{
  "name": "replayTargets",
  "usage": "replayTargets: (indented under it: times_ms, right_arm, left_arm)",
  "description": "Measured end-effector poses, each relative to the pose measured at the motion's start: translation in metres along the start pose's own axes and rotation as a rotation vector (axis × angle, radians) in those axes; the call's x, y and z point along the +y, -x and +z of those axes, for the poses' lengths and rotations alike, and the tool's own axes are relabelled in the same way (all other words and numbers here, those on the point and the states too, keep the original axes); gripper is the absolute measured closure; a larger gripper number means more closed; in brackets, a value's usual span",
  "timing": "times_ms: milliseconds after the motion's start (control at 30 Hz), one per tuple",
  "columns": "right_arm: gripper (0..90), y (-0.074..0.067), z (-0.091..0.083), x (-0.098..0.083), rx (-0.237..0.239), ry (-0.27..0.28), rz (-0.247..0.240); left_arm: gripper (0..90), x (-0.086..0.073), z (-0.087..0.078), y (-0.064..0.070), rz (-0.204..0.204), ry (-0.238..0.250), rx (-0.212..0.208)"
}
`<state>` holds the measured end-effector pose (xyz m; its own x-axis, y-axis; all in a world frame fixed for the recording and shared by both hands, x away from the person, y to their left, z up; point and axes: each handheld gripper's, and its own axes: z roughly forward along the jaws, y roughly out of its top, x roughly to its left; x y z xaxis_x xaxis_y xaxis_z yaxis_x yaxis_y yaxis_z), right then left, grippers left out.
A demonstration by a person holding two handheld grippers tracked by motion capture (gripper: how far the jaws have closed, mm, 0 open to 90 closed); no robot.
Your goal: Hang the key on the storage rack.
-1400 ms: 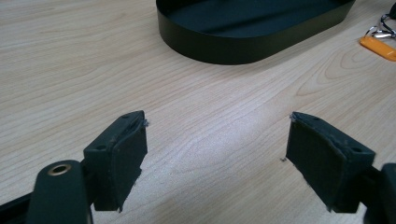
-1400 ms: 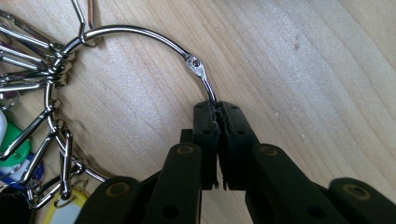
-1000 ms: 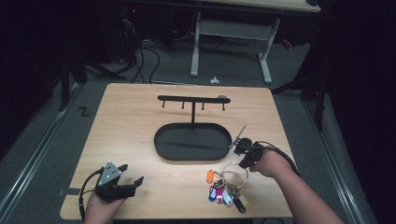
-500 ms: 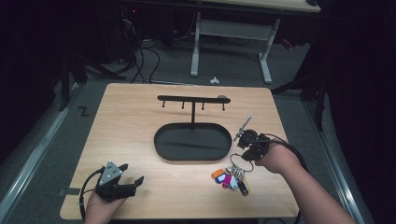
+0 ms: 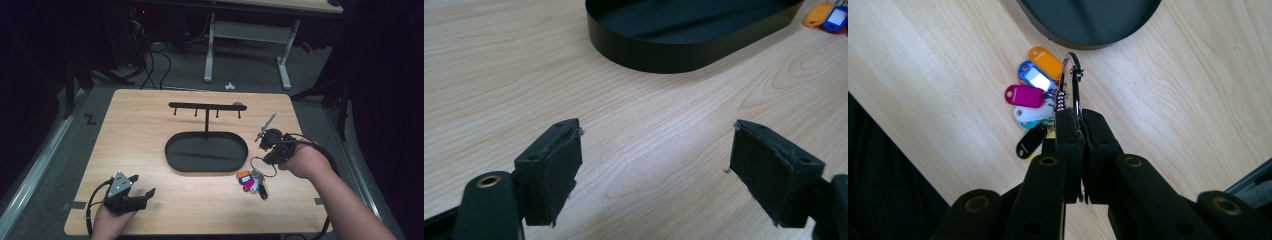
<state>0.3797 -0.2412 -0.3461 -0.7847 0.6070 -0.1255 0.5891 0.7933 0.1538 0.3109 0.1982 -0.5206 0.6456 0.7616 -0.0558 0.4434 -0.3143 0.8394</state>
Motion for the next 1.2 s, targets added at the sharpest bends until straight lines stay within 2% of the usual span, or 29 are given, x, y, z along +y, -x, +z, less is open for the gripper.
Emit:
replayTargets:
  times_ms: [200, 333, 700, 1000, 1200]
  right_arm:
    - [87.7, 0.005, -0.018, 0.004, -0.012, 0.009, 0.008]
    - [87.7, 0.007, -0.027, 0.009, -0.004, 0.014, 0.007]
    - [87.7, 0.013, -0.052, 0.032, -0.033, 0.014, -0.001]
    - [87.8, 0.014, -0.052, 0.052, -0.036, 0.020, -0.016]
    - [87.7, 0.020, -0.049, 0.066, -0.037, 0.022, -0.025]
  left_arm:
    - [21.2, 0.001, 0.000, 0.000, -0.004, 0.009, -0.001]
    - [21.2, 0.001, 0.001, 0.000, 0.001, 0.007, -0.001]
    - [21.2, -0.004, -0.010, -0.005, -0.024, 0.017, 0.016]
    - [21.2, -0.010, -0.020, -0.008, -0.040, 0.025, 0.039]
    - [21.2, -0.014, -0.028, -0.010, -0.054, 0.033, 0.056]
